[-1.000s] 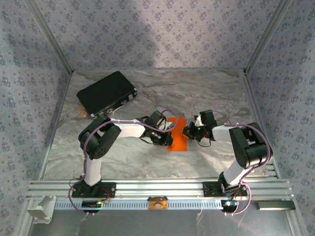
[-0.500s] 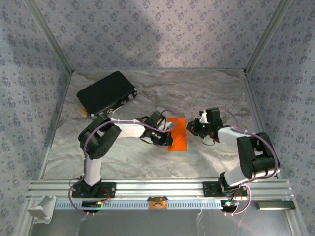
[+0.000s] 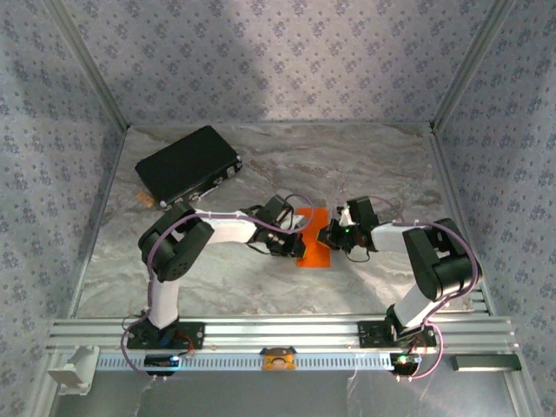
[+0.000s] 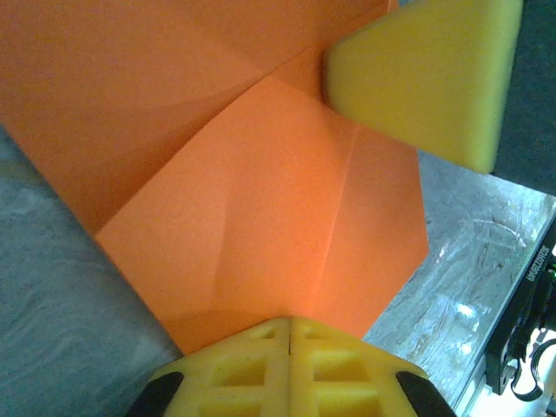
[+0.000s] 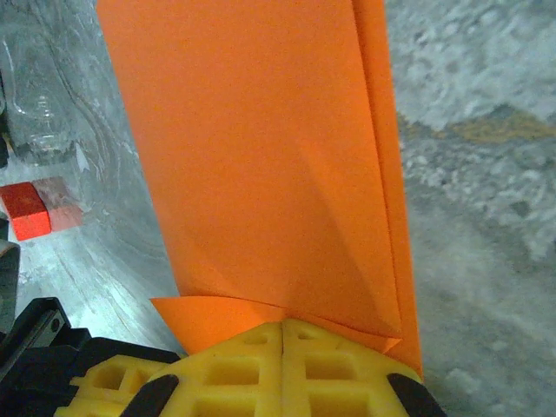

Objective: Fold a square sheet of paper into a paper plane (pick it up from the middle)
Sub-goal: Fold the triangle a second time at the center of the table.

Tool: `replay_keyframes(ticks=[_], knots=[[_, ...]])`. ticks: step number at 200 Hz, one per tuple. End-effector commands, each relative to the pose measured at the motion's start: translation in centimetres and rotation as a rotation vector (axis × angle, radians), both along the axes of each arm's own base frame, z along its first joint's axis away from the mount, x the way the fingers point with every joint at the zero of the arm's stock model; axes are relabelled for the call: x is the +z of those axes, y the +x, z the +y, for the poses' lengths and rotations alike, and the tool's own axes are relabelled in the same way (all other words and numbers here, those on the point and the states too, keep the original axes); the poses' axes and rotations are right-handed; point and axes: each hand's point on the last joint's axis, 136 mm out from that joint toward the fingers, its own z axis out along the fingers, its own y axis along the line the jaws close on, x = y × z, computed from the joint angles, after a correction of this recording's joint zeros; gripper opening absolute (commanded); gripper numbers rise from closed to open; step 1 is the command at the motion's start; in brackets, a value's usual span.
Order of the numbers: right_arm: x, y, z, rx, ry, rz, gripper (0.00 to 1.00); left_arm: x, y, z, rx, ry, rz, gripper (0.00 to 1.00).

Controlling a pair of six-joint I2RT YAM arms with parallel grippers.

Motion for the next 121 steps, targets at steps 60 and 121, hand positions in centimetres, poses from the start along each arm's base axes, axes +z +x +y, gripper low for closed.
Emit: replay_keyframes(ticks=[60, 121], knots=[[-1.8, -0.5, -1.1, -0.035, -0.040, 0.053, 0.00, 3.8, 2.2, -3.4, 0.023, -0.085, -0.003, 0.00], [-1.9, -0.6, -1.1, -0.038, -0.040, 0.058, 0.00, -0.1, 1.2, -3.3, -0.003, 0.013, 0.044, 0.00]])
